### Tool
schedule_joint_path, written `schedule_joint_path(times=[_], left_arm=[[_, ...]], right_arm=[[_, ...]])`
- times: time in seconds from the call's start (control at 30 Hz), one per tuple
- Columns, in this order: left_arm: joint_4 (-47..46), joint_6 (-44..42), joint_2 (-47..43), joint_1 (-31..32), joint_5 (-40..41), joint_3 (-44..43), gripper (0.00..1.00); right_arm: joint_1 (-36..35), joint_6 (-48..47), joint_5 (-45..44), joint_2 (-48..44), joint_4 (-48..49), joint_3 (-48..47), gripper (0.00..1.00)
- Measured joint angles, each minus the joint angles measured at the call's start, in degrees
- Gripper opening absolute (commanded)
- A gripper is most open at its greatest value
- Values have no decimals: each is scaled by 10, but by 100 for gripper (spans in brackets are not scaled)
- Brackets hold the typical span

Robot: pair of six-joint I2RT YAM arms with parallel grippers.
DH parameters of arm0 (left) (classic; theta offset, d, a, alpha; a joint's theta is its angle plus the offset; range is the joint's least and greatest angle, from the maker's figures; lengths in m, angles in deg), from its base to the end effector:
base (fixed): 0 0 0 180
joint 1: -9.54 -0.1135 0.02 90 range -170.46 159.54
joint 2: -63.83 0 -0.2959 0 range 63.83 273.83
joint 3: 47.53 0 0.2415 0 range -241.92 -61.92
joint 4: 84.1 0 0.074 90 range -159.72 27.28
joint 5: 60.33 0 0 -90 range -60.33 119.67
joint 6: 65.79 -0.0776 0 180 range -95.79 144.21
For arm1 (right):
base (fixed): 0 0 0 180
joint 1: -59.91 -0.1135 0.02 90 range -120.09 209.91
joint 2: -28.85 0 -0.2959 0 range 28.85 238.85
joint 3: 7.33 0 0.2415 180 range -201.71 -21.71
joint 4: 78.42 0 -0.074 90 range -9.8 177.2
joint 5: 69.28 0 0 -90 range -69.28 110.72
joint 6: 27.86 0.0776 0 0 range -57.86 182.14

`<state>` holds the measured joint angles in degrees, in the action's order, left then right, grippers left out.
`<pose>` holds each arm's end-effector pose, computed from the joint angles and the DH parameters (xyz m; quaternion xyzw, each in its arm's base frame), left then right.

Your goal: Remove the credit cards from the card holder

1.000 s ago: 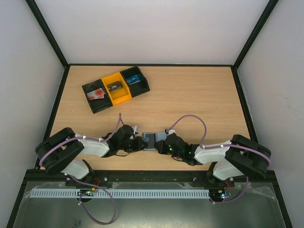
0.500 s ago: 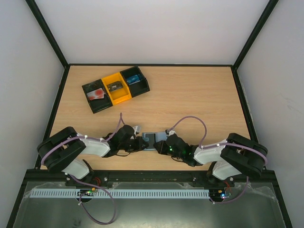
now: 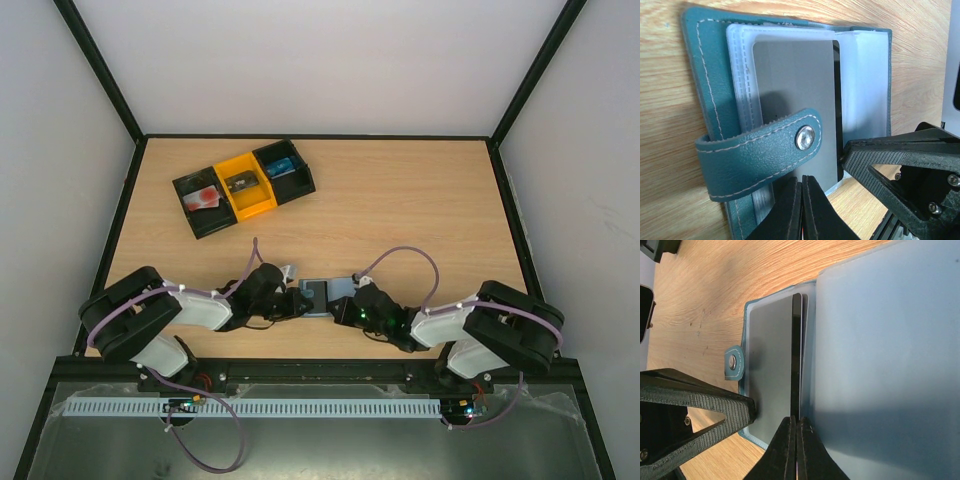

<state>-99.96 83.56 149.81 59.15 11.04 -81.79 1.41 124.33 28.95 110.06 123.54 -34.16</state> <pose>0.1551 -0.2205 0.1327 -0.0012 0.8818 -0.4492 0.1436 0.1174 0.2128 0.1288 -0.0064 0.8748 0.4486 0.1830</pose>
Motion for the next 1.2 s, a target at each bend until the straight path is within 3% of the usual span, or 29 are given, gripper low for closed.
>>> schedule_joint_path(times=[0.5, 0.7, 1.2], left_arm=[[0, 0, -1, 3, 0, -4, 16], [34, -1, -18, 7, 11, -8, 3], [101, -11, -23, 9, 26, -35, 3]], right_arm=[[4, 0, -7, -44, 0, 20, 3], [5, -2, -3, -42, 0, 20, 10], [5, 0, 27, 21, 46, 6, 11]])
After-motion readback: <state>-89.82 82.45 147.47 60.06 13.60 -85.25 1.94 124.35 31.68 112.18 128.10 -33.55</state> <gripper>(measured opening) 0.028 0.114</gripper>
